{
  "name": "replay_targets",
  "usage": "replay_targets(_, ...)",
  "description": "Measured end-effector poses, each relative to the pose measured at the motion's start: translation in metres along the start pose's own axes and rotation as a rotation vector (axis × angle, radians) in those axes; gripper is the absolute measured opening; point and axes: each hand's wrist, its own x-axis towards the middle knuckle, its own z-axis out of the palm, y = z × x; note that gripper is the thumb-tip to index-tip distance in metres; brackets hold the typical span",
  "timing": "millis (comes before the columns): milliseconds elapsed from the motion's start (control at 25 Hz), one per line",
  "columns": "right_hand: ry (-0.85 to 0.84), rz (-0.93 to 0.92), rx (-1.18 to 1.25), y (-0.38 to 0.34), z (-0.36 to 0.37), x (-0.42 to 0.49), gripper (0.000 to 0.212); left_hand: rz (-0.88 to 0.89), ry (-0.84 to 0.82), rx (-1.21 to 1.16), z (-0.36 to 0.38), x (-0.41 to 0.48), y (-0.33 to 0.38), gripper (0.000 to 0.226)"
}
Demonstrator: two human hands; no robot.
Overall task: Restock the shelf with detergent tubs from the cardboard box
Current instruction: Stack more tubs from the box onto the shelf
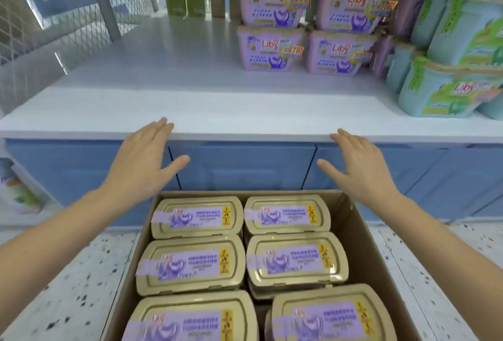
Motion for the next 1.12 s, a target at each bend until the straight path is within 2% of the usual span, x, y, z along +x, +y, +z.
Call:
replay_targets(120, -0.066, 0.047, 0.049, 0.003, 0.011, -0.032, 0.072, 0.002, 0.016, 0.026, 0.010, -0.040, -0.009, 0.081)
replay_targets(320, -0.177, 0.120, 0.127, 0.004, 0.044, -0.072, 0.059, -0.089, -0.121, -0.055, 0.042, -0.088, -0.019, 0.080)
replay_targets(480, -0.241, 0.230, 0.239, 0.006, 0.067, -0.090, 0.056, -0.173, -0.208, -0.111, 0.070, -0.110, -0.023, 0.054)
replay_targets(640, -0.368, 0.370, 0.339, 0.014, 0.088, -0.104, 0.061, -0.266, -0.177, -0.166, 0.083, -0.125, -0.027, 0.024)
replay_targets(840, -0.539, 0.539, 0.578, 0.018, 0.107, -0.113, 0.053, -0.323, -0.300, 0.037, 0.087, -0.130, -0.022, 0.034)
replay_targets(960, -0.554, 0.588, 0.665, 0.023, 0.114, -0.113, 0.040, -0.354, -0.377, 0.141, 0.088, -0.130, -0.015, 0.034)
replay_targets(1120, -0.588, 0.613, 0.737, 0.030, 0.115, -0.112, 0.036, -0.369, -0.398, 0.146, 0.090, -0.140, -0.005, 0.049)
